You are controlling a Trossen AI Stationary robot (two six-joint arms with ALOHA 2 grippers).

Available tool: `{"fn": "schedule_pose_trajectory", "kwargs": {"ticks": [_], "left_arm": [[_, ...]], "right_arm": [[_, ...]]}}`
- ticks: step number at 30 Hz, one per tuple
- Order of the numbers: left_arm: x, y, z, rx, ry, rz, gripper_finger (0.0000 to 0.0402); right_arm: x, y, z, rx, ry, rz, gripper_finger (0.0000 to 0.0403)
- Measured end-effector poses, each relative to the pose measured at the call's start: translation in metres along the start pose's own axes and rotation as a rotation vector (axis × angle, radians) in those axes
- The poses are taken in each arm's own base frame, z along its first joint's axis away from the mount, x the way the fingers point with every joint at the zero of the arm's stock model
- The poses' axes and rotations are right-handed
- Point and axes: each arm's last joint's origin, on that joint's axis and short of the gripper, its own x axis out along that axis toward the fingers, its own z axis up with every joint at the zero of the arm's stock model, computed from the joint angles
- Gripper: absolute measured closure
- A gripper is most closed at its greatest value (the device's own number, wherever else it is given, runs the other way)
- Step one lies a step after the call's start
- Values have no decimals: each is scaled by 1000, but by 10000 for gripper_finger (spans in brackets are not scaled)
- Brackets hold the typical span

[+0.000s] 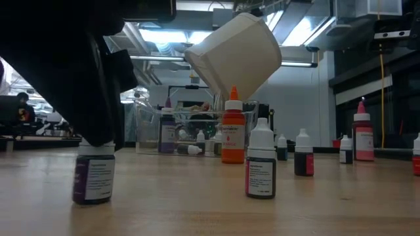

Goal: Pick & Place food coloring
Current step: Put the small purple food coloring bottle into the container

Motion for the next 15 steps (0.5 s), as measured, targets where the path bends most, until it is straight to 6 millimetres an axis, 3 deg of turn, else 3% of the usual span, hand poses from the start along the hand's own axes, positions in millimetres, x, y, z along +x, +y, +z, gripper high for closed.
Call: {"fn": "schedule_pose_trajectory", "kwargs": {"ticks": [5,10,15], "left_arm": [[-1,-1,0,11,9,-19,343],[-3,-2,1,10,5,-29,343],[-26,1,14,-10,-63,-20,344]], "right_arm": [[0,0,0,0,0,0,359],[0,0,0,0,0,0,359],[0,0,0,0,0,0,359]]}}
